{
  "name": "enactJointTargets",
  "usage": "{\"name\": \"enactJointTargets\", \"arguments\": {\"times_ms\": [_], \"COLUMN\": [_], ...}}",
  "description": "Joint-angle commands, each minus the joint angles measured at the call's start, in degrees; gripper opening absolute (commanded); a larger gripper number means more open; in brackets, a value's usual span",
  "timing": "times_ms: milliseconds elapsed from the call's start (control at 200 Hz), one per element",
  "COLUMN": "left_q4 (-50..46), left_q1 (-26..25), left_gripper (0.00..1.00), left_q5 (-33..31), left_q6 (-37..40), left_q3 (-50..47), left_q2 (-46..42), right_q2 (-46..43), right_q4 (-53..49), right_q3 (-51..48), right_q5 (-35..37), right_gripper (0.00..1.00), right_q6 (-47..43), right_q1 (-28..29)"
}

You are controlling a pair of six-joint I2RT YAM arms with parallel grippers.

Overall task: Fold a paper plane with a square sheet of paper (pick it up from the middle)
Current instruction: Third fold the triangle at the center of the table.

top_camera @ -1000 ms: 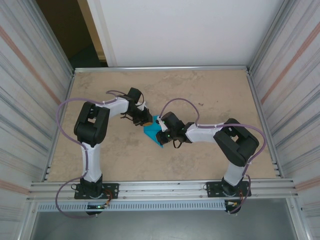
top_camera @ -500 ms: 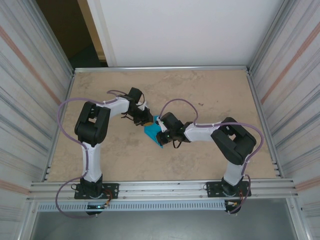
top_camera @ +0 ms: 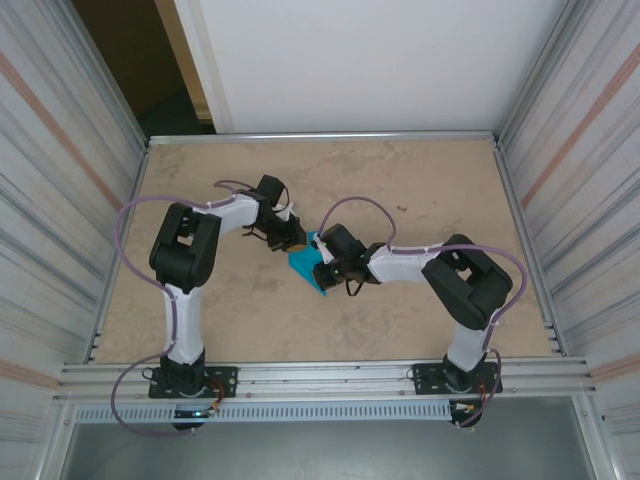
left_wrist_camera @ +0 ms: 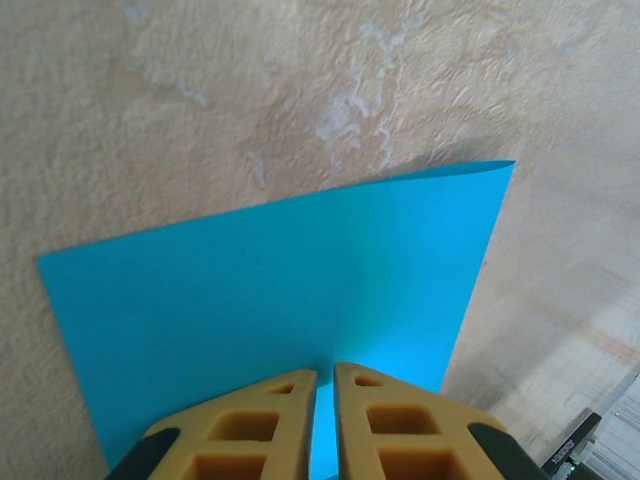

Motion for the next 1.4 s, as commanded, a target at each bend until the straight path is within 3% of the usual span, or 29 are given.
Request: {"name": "enactJointTargets", "arguments": {"times_ms": [0, 772, 1077, 1398], "left_q4": [-3.24, -3.46, 2.61, 4.59], "left_q1": [-0.79, -0.97, 0.37, 1.45], "left_gripper": [0.14, 0.14, 0.22, 0.19], "left_q5": [-3.06, -2.29, 1.23, 1.60], "left_q6": [1.40, 1.57, -2.32, -3.93], "left_q3": [-0.43, 0.26, -0.32, -5.65], "left_q2": [3.58, 3.22, -4.49, -6.35], "right_q2": [0.84, 2.89, 3.05, 3.22], "right_q4": [-1.69, -3.74, -4.75, -4.67], "right_q3": [1.71, 3.08, 3.10, 3.50], "right_q5": [1.52, -0.23, -1.46, -2.52], "right_gripper": [0.05, 0.06, 0.06, 0.06], "right_q6": [1.05, 0.51, 0.28, 0.30], "right_q1": [-0.27, -0.22, -0.27, -0.42]}}
